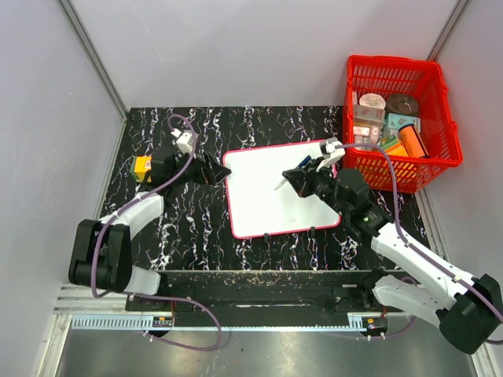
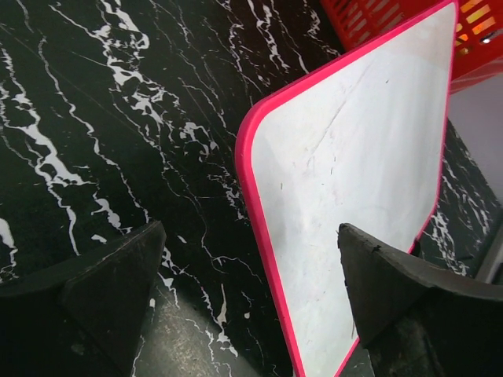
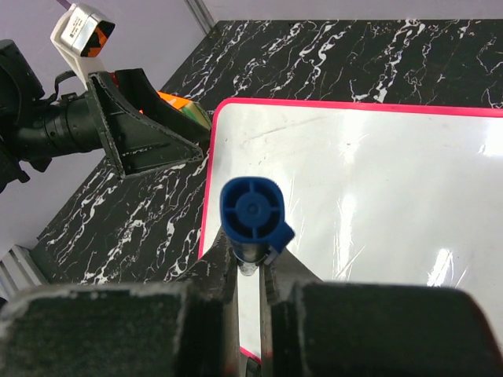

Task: Write a sentence on the whiteboard
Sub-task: Hold the whiteboard on the whiteboard stand.

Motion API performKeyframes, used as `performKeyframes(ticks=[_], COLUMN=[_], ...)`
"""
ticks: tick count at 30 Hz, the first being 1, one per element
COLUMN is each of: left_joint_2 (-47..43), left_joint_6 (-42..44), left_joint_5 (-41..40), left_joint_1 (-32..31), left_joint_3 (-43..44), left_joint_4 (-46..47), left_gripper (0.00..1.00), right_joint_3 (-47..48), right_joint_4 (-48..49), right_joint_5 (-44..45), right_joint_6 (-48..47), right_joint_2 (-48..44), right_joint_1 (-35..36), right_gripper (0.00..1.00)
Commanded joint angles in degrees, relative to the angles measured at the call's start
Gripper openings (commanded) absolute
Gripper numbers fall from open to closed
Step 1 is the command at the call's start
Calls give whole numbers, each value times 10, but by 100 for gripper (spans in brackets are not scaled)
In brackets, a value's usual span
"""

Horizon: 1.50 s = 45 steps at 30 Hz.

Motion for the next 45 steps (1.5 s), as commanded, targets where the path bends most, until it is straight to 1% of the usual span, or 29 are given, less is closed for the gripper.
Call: performKeyframes(ticks=[1,3,5,6,10,13,16,20,25,27,28,30,31,34,35,36,43,45], left_joint_2=[29,49,76,84,113,135,155,163,176,179,182,184,185,184,183,182,178,180], left_joint_6=[-33,-65,-81,-93,-94,-105,-133,-125,-113,-116,-117,-117,-114,-107,-103,-102,-93,-91], left_joint_5=[105,127,149,152,162,180,200,210,227,233,240,246,252,253,254,252,253,256], left_joint_1=[9,9,9,9,9,9,9,9,9,9,9,9,9,9,9,9,9,9], left_joint_3=[0,1,8,9,16,18,12,16,22,21,23,23,23,23,23,21,18,20], left_joint_4=[102,151,183,190,202,230,287,286,284,295,298,301,302,292,290,289,278,277], left_gripper=[94,93,89,88,86,81,75,68,53,47,40,33,24,10,1,0,0,0], right_joint_3=[34,36,36,36,32,32,26,22,29,27,23,19,17,19,20,23,21,24], right_joint_4=[29,34,44,48,78,100,129,169,204,220,237,254,269,289,294,300,383,394], right_joint_5=[7,5,-3,-11,-31,-44,-49,-39,13,16,16,16,16,34,40,44,81,95], right_joint_6=[-10,-10,-5,-2,3,2,-5,-21,-66,-77,-76,-77,-77,-84,-86,-90,-94,-100], right_joint_2=[14,24,33,35,47,59,73,94,118,130,134,143,150,164,168,172,225,232], right_joint_1=[-3,-3,-3,-3,-3,-4,-3,2,41,55,57,61,61,63,64,64,70,73], right_gripper=[0,0,0,0,0,0,0,0,0,0,0,0,0,0,0,0,0,0])
